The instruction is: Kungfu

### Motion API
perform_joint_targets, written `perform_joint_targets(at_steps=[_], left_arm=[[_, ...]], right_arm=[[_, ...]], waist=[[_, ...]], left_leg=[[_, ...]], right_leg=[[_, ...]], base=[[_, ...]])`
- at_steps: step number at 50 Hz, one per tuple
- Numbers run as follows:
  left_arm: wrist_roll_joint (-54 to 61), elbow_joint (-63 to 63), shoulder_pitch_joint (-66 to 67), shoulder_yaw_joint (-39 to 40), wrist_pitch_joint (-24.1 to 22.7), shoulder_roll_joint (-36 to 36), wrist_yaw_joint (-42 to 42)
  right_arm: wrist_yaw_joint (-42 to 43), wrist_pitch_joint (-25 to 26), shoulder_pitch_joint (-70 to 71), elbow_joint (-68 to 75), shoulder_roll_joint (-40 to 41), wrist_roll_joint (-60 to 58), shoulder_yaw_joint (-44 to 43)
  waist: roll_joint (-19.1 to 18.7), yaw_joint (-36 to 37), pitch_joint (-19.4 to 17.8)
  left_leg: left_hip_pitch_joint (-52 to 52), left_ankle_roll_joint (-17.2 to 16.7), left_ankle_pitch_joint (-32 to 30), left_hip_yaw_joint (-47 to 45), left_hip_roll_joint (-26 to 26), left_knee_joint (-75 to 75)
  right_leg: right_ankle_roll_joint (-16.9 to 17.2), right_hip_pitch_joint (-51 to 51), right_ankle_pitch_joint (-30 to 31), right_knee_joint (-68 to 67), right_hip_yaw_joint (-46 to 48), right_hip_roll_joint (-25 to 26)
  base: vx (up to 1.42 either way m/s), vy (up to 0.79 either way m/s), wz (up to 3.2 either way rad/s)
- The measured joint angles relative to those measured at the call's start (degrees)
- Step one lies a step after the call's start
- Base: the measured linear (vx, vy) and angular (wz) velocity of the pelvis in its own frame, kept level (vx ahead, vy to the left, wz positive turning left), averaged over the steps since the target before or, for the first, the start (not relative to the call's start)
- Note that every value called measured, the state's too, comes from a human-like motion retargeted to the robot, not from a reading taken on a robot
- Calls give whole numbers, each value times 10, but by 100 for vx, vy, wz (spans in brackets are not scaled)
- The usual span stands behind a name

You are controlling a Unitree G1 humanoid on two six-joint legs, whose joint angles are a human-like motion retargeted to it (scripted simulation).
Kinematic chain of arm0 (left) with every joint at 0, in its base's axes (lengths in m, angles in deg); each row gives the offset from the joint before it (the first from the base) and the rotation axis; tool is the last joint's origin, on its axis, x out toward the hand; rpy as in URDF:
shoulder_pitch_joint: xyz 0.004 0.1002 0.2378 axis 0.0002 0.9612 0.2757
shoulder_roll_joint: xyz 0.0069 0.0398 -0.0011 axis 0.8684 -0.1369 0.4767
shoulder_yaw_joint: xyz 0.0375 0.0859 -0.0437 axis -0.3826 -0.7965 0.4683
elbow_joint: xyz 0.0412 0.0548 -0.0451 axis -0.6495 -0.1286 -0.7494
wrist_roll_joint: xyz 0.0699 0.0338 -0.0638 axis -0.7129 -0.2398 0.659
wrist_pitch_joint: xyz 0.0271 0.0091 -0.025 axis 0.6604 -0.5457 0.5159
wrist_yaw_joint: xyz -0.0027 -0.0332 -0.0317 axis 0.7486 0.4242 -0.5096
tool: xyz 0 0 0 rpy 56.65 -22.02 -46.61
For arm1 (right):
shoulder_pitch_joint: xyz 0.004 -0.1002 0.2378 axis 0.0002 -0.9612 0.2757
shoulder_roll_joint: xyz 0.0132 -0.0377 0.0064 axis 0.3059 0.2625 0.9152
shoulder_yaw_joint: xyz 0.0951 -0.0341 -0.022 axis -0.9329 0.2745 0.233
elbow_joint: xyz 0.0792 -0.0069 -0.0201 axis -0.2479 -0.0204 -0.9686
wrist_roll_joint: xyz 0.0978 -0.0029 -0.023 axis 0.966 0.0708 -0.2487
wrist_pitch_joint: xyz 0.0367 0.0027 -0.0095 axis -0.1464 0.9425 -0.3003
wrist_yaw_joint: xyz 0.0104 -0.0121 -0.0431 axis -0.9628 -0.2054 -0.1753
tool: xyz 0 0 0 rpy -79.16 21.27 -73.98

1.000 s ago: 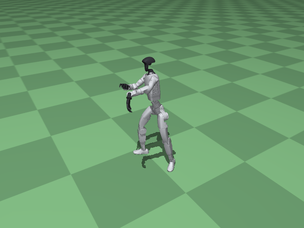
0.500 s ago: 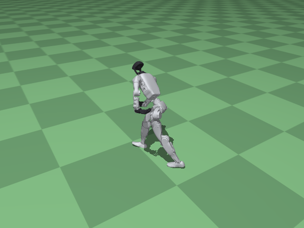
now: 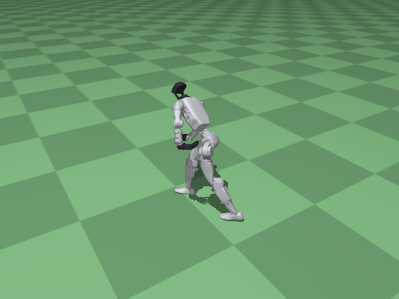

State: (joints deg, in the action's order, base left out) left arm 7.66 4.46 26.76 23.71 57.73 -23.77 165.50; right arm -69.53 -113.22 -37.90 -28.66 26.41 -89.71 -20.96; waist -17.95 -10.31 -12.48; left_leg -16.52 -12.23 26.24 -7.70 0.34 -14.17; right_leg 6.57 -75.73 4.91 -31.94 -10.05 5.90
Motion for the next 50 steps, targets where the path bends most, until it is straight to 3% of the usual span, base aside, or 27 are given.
perform_joint_targets(at_steps=[9, 17, 27, 33, 35, 37, 39, 40, 43, 45, 48, 50], left_arm=[[-4, -3, -7, 5, -1, 0, -6], [-5, -4, -55, 2, -2, 12, -40], [-3, -3, -112, 19, 24, 15, -122], [-11, -17, -155, 34, 68, 13, -214], [-11, -20, -165, 39, 73, 11, -252], [-7, -24, -168, 44, 83, 15, -307], [5, -33, -160, 51, 92, 15, -376], [16, -37, -157, 56, 93, 13, -406], [56, -53, -139, 81, 84, 3, -476], [112, -60, -118, 102, 65, -4, -508], [225, -64, -75, 140, 41, -18, -523], [318, -56, -45, 162, 36, -28, -512]], right_arm=[[-14, 6, 2, -1, -2, 8, -12], [15, 9, 19, 4, -19, 10, -46], [66, 11, 51, -3, -59, 6, -79], [80, 28, 73, -15, -75, 29, -121], [80, 36, 79, -23, -83, 51, -136], [79, 48, 74, -35, -87, 98, -149], [72, 66, 62, -57, -90, 164, -163], [69, 75, 55, -68, -96, 196, -172], [81, 104, 25, -109, -120, 289, -196], [85, 120, -7, -139, -137, 343, -213], [77, 153, -71, -184, -169, 419, -238], [66, 175, -127, -212, -191, 472, -260]], waist=[[-7, 13, 1], [-22, 10, 1], [6, -9, 27], [20, -26, 32], [25, -36, 37], [25, -34, 40], [22, -19, 34], [27, -15, 36], [52, -5, 51], [73, 9, 61], [94, 26, 79], [109, 33, 90]], left_leg=[[2, -11, -13, -8, 22, 14], [0, -27, -67, -6, 64, 36], [-32, -28, -191, -38, 2, 56], [-78, -28, -214, -50, -17, 48], [-93, -28, -222, -81, 11, 55], [-96, -25, -258, -112, 77, 63], [-91, 10, -306, -153, 152, 60], [-94, 43, -325, -181, 161, 60], [-90, 71, -331, -218, 164, 53], [-80, 64, -325, -203, 159, 51], [-61, 25, -306, -183, 163, 54], [-55, 25, -285, -165, 159, 44]], right_leg=[[-47, -13, -3, -27, 48, -11], [-83, -3, -47, -53, 61, -23], [-53, 2, -106, -86, 3, -117], [-44, 34, -130, -83, 9, -192], [-59, 50, -134, -79, 29, -215], [-84, 85, -147, -75, 73, -207], [-104, 142, -150, -51, 126, -184], [-102, 164, -144, -33, 137, -192], [-91, 207, -133, -4, 170, -224], [-83, 235, -123, 12, 190, -240], [-70, 279, -107, 26, 228, -260], [-58, 312, -91, 43, 243, -273]], base=[[10, -3, 12], [13, -12, 73], [9, 4, 120], [-8, 6, 163], [-15, -46, 195], [1, -69, 104], [12, -51, 37], [12, -4, 77], [20, 32, 77], [26, 24, 22], [33, 33, 19], [40, 36, 55]])
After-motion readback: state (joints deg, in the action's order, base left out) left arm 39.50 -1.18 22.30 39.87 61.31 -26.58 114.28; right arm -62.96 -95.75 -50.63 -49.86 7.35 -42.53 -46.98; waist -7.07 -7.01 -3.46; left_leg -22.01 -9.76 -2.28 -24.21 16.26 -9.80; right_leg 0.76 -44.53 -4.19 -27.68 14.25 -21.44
